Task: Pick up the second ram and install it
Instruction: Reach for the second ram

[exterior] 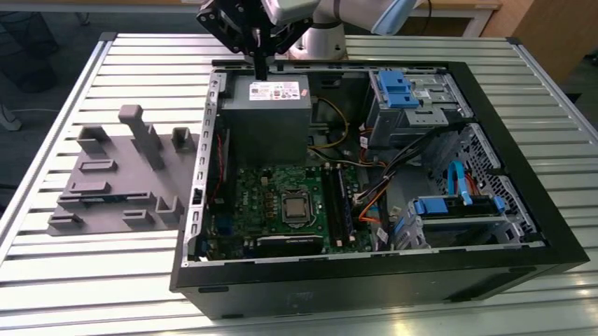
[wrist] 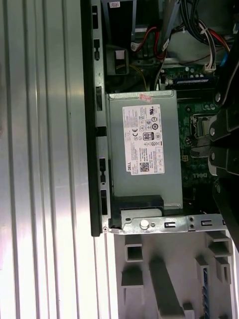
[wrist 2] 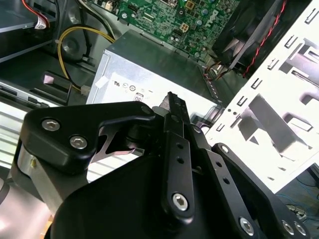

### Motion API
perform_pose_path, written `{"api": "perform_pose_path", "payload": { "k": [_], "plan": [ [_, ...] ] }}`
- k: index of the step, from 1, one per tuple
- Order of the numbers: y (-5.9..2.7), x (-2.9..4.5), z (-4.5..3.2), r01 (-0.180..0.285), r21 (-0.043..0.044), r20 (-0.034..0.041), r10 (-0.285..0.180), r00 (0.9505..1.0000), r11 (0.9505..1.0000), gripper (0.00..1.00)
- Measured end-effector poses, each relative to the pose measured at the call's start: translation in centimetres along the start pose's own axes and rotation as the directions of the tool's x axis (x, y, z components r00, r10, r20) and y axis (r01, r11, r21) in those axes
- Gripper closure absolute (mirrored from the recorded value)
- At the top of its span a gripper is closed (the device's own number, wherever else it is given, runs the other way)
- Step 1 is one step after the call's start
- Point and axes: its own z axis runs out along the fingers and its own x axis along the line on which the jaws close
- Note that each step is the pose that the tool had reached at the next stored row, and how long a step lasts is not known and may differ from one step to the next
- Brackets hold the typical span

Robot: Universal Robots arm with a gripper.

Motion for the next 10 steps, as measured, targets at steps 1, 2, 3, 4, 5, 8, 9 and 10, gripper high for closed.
{"api": "perform_pose_path", "payload": {
  "k": [1, 2, 3, 4, 5, 8, 9, 10],
  "plan": [
    [0.0, 0.01, 0.01, 0.0, 0.0, -0.0003, 0.0, 1.0, 1.0, 0.89],
    [0.0, 0.03, 0.03, 0.0, 0.0, -0.0005, 0.0, 1.0, 1.0, 0.89],
    [-0.01, 0.04, 0.04, 0.0, 0.0001, -0.0007, 0.0, 1.0, 1.0, 0.89],
    [-0.01, 0.1, 0.1, 0.0, 0.0002, -0.0018, 0.0, 1.0, 1.0, 0.89],
    [-0.02, 0.16, 0.15, 0.0, 0.0003, -0.0029, 0.0, 1.0, 1.0, 0.89],
    [-0.02, 0.2, 0.18, 0.0, 0.0002, -0.0034, 0.0, 1.0, 1.0, 0.89],
    [-0.03, 0.22, 0.19, 0.0, 0.0003, -0.0035, 0.0, 1.0, 1.0, 0.89],
    [-0.03, 0.24, 0.2, 0.0, 0.0003, -0.0036, 0.0, 1.0, 1.0, 0.89]
  ]
}}
